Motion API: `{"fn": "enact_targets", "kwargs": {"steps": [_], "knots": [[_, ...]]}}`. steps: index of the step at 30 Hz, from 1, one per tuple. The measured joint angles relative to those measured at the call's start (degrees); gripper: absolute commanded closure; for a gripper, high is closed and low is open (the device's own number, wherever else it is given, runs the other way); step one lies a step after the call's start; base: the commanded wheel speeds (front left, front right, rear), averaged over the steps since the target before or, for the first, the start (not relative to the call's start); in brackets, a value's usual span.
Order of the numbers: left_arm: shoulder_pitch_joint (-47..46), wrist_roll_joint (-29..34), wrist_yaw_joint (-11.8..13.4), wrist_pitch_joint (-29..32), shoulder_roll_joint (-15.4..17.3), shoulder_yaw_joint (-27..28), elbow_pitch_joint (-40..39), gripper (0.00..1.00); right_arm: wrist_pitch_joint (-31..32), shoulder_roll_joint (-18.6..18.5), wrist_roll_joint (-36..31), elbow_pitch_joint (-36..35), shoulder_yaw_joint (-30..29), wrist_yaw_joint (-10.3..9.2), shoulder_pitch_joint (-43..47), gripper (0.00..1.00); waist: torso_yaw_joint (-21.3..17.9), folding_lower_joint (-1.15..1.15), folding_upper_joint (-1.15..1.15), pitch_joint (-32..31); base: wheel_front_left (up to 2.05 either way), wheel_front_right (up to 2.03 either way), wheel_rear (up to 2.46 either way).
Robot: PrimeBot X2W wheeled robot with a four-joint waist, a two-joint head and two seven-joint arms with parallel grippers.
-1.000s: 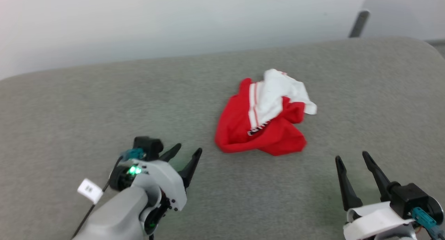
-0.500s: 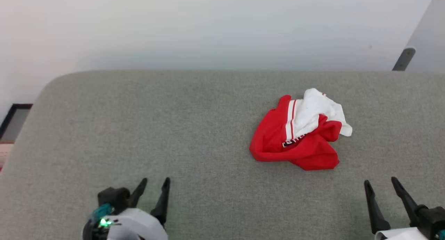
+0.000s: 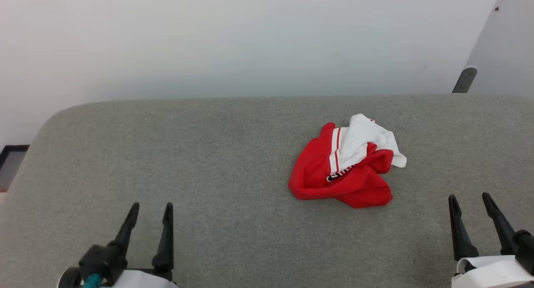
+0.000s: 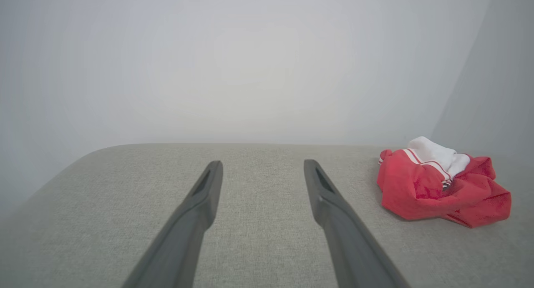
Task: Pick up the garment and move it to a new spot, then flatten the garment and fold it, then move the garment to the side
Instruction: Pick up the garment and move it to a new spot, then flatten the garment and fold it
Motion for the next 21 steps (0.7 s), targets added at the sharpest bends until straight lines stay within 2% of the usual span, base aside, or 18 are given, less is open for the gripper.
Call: {"fn": "enact_targets", "kwargs": {"steps": [6,21], "knots": [[2.3,4.3,-2.9,0.0,-2.5,2.2,1.0,0.0,0.0,0.8,0.5,0.1,0.1,0.0,-0.4,0.0,-0.8,0.0,0.0,0.0,0.0,0.0,0.0],[2.2,6.8,-6.6,0.0,-5.9,5.0,3.7,0.0,0.0,2.1,0.5,0.4,0.4,0.0,-1.0,0.0,-1.4,0.0,0.0,0.7,0.0,0.0,0.0]]}}
